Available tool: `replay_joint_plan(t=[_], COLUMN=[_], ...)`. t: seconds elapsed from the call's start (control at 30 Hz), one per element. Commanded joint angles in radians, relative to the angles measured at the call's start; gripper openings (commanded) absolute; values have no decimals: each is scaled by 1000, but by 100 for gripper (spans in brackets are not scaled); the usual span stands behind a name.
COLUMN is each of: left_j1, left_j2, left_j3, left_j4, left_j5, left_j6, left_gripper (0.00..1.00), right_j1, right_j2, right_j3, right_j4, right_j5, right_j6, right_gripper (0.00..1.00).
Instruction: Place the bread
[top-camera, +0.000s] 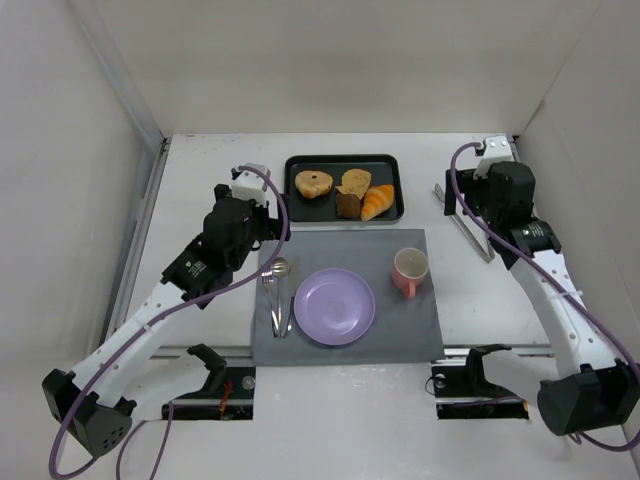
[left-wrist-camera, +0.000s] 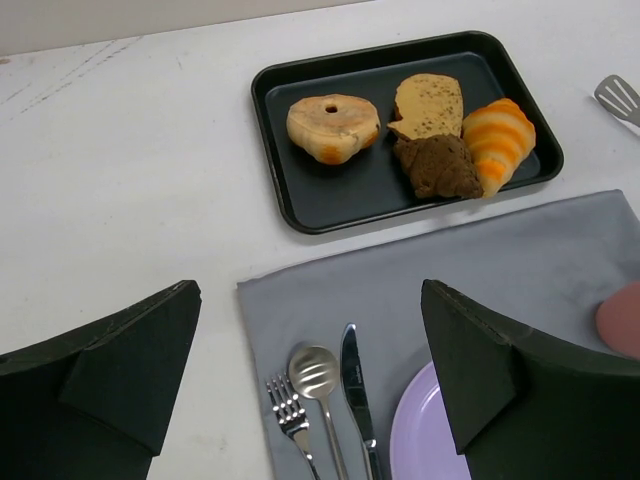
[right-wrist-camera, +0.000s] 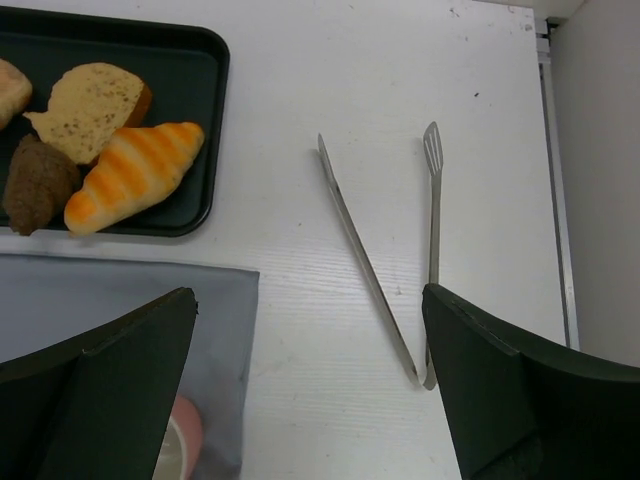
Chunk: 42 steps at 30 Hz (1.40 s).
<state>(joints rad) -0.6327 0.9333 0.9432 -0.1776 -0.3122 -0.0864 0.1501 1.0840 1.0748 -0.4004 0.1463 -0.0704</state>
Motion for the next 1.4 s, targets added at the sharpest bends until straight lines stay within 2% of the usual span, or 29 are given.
replay_joint_plan(t=[0.0,0.13,0.23,0.33,0.43,0.57,0.7,0.73,0.97,1.1,1.27,1.37], left_j1=[4,4,4,4,4,4,4,4,4,4,4,4], left_j2=[-17,-17,-17,-17,-8,4,4,4,-36,-36,-18,-8], left_j3=[17,17,17,17,17,35,35,35,35,35,35,35], left_j4=[36,36,27,27,27,17,17,17,17,17,17,17], left_j5=[15,15,15,15,15,15,15,25,44,68,94,114], left_j6=[7,7,7,7,7,-3,-3,-3,-3,-12,-12,-12], left_gripper=[91,94,95,100,100,100,100,100,100,100,100,100], right_j1=[-1,-1,-1,-11,-36,-99,-248,-317,-464,-489,-489,-489], right_j2=[-54,-134,-159,-112,-70,8,183,217,435,519,609,642], right_j3=[24,-39,-65,-65,-75,-107,54,74,184,214,249,249], right_j4=[31,79,92,92,119,160,-35,-49,-138,-213,-249,-235], right_j5=[-48,-154,-154,-128,-64,-73,-311,-418,-580,-636,-656,-610], right_j6=[-2,-74,-86,-86,-86,-195,-282,-302,-472,-629,-684,-704], right_gripper=[100,100,100,100,100,100,100,100,100,100,97,97])
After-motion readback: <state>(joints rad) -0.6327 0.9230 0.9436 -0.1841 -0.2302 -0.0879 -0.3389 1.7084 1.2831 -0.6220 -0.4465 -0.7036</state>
